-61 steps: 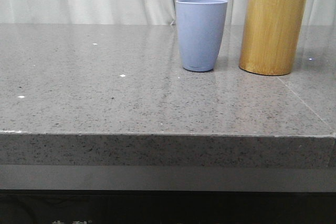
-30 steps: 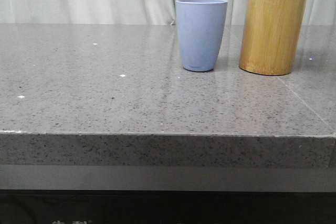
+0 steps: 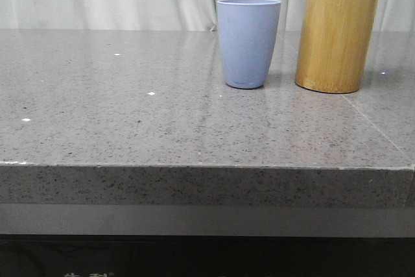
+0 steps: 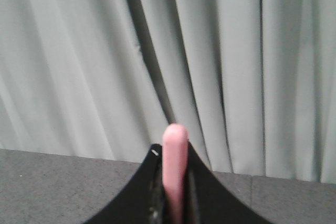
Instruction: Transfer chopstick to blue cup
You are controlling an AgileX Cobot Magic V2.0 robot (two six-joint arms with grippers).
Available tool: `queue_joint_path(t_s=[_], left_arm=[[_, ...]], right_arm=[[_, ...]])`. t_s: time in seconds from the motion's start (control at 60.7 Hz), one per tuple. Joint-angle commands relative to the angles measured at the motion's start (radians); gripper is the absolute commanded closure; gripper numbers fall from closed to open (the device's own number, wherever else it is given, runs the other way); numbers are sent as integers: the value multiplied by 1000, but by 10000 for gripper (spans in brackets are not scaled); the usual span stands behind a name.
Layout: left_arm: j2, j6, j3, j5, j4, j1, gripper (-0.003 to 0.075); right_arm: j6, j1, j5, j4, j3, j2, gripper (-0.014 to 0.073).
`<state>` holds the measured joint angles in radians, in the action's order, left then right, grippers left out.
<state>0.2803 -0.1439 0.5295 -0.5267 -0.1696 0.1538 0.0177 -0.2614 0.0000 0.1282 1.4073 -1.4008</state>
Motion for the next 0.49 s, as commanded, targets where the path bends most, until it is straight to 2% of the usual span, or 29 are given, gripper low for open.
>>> queue_joint_path(t_s=[0.0,0.231,0.478], left_arm=[[8,3,25,89,-17,6,738],[8,3,25,89,-17,6,738],[8,3,25,89,-17,6,738]], right_arm=[[-9,-45,-125,3,34,26,619],[-9,-162,-171,3,34,-53,619],[-9,-170,-188,-2,34,-198,615]])
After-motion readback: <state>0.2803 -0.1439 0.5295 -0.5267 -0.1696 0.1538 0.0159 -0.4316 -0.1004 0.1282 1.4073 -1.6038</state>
